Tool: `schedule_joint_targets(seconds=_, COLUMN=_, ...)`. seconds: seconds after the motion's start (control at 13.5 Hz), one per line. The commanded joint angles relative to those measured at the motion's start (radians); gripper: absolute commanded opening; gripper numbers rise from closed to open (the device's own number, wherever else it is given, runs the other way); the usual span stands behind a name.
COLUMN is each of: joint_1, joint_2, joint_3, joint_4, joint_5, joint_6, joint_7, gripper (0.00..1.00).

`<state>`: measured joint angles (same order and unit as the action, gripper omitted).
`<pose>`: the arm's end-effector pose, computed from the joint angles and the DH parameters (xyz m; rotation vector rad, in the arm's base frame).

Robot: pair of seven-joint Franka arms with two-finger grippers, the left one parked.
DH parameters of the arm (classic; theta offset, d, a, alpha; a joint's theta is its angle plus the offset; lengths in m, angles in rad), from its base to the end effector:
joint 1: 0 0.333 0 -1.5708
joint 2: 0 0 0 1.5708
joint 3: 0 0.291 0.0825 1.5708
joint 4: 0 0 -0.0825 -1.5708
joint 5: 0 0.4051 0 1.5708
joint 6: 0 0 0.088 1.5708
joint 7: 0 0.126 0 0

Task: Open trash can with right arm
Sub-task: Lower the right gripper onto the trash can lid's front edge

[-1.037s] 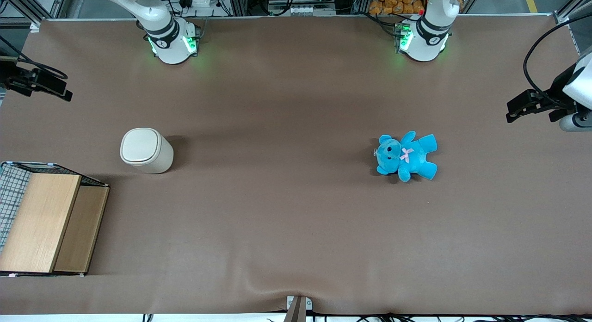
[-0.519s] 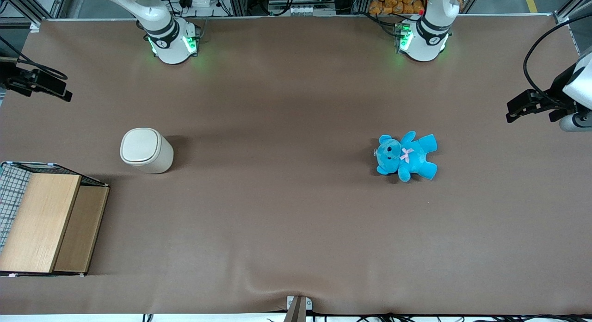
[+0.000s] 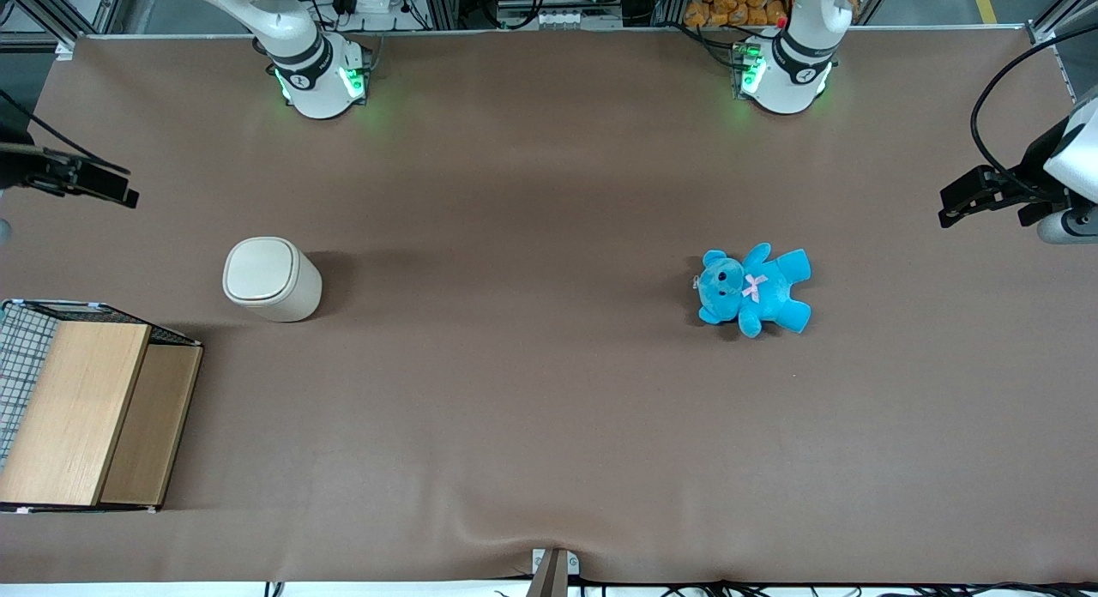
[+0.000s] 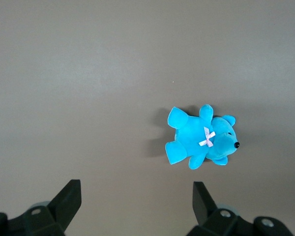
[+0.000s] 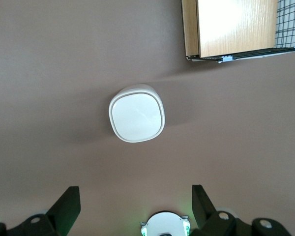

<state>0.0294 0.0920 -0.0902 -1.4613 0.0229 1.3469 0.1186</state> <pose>0.5720 -0.0294 0.5636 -3.1042 0.2756 0.3227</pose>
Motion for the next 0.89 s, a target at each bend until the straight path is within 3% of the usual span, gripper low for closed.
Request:
schedule_joint_targets(seconds=0.0, joint_1=-0.012, joint_2=0.034, joint_3=0.006, joint_4=-0.010, joint_5=-0.021, joint_6=-0.009, joint_7=-0.031, gripper=0.92)
schedule_joint_targets(seconds=0.15, joint_1=-0.031, joint_2=0.046, joint_3=0.007, joint_4=-0.045, joint_5=-0.021, joint_6=-0.006, joint_7=-0.031, gripper=0.65)
schedule_joint_targets(seconds=0.3, joint_1=-0.040, joint_2=0.052, joint_3=0.007, joint_4=-0.103, joint_5=-0.021, joint_6=0.003, joint_7=-0.030, gripper=0.20)
schedule_joint_targets(seconds=0.37, joint_1=-0.042, joint_2=0.058, joint_3=0.007, joint_4=-0.131, joint_5=-0.021, joint_6=0.006, joint_7=-0.030, gripper=0.04)
schedule_joint_targets(seconds=0.44, joint_1=-0.043, joint_2=0.063, joint_3=0.007, joint_4=-0.161, joint_5=-0.021, joint_6=0.018, joint_7=-0.030, gripper=0.00)
schedule_joint_targets(seconds=0.81, joint_1=-0.042, joint_2=0.094, joint_3=0.007, joint_4=-0.361, joint_5=-0.021, joint_6=0.208, joint_7=-0.031, gripper=0.00)
